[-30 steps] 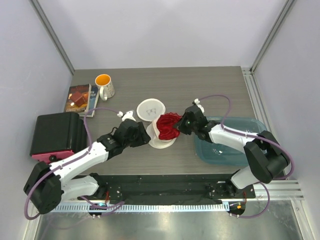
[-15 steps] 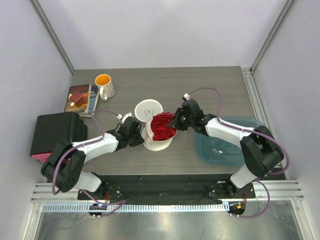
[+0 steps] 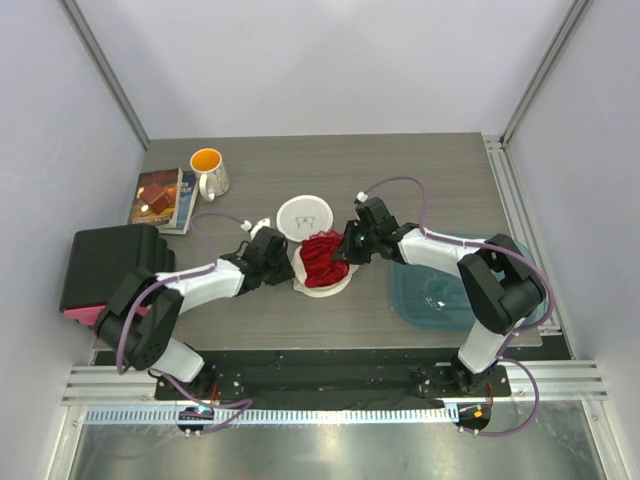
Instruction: Place the bra in the laundry bag and zip it closed
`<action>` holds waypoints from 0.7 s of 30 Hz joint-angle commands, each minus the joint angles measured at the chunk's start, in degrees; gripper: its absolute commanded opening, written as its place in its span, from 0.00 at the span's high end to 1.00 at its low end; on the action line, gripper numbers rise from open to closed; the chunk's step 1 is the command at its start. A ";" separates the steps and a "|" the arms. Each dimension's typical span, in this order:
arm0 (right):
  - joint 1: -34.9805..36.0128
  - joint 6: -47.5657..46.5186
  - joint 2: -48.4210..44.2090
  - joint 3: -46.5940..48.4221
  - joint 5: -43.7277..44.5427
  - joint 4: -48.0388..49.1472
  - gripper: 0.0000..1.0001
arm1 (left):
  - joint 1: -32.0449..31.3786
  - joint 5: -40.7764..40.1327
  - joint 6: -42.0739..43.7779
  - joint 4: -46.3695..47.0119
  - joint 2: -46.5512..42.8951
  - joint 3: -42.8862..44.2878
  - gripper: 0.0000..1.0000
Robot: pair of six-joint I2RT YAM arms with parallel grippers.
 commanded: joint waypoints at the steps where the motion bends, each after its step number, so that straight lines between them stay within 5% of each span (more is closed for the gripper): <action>1: -0.07 -3.06 -1.79 3.25 2.00 -0.50 0.99 | -0.06 -5.86 3.01 -5.05 -8.96 1.01 0.59; 3: -0.07 -4.11 -1.97 3.43 2.52 -1.47 0.99 | 0.29 -5.34 3.27 -5.76 -12.75 0.92 0.41; 7: -0.07 -4.91 -2.41 3.07 2.53 -1.82 0.99 | 2.66 0.63 1.26 -7.52 -12.24 3.99 0.36; 16: -0.07 -5.00 -2.85 3.25 1.65 -1.21 0.99 | 5.30 5.56 1.34 -8.84 -0.37 14.27 0.53; 21: 0.02 -4.99 -2.85 3.34 1.21 -0.94 0.99 | 5.30 6.88 1.69 -9.63 2.09 14.11 0.52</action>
